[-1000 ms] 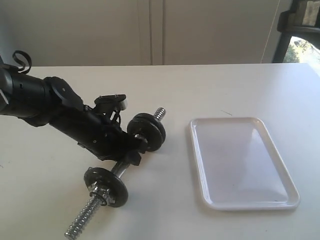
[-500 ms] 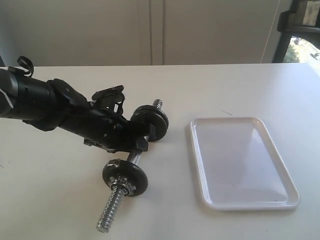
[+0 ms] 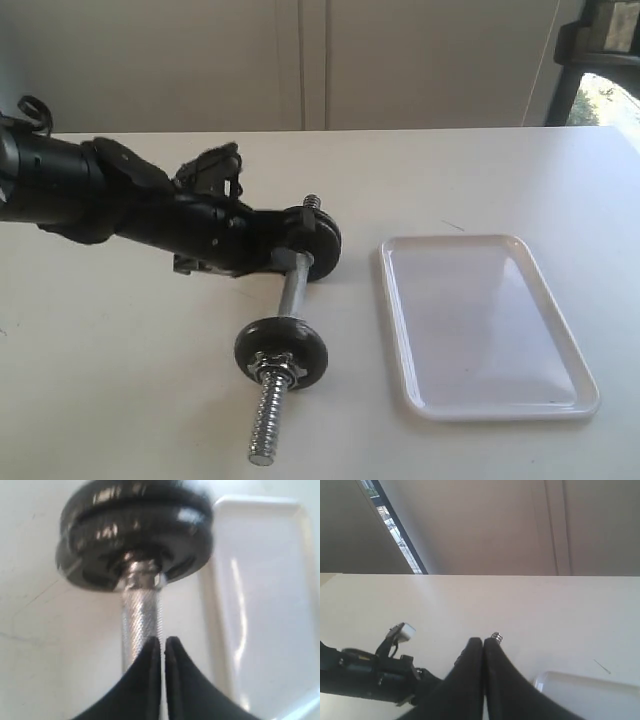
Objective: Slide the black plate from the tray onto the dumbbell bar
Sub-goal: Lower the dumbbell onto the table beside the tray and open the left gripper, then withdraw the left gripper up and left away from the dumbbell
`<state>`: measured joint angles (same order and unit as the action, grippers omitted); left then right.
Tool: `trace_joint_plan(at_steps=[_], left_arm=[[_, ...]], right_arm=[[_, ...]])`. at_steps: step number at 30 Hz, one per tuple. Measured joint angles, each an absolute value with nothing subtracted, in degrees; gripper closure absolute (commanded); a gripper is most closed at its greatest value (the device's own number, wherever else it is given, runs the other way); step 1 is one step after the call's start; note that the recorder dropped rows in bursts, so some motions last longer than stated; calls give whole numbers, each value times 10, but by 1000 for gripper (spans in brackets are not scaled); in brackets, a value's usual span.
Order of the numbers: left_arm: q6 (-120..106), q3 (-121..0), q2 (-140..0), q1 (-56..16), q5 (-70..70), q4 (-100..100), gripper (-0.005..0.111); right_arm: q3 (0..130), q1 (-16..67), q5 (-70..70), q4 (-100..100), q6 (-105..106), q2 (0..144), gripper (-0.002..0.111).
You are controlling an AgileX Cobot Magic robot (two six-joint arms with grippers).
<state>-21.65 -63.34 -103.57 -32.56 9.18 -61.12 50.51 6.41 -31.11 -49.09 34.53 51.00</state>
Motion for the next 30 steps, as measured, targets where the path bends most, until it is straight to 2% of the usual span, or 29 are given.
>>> trace_joint_plan(at_steps=[13, 18, 24, 30], left_arm=[[-275, -612, -1013, -327, 96, -636, 107], [-370, -658, -992, -327, 177, -632, 107], [-278, -715, -991, -327, 237, -489, 107], [-249, -715, -992, -327, 255, -446, 107]], right_arm=[[505, 64, -311, -491, 345, 508, 108], [505, 64, -314, -488, 343, 508, 108], [505, 64, -291, -269, 128, 508, 108], [505, 64, -286, -191, 60, 505, 108]])
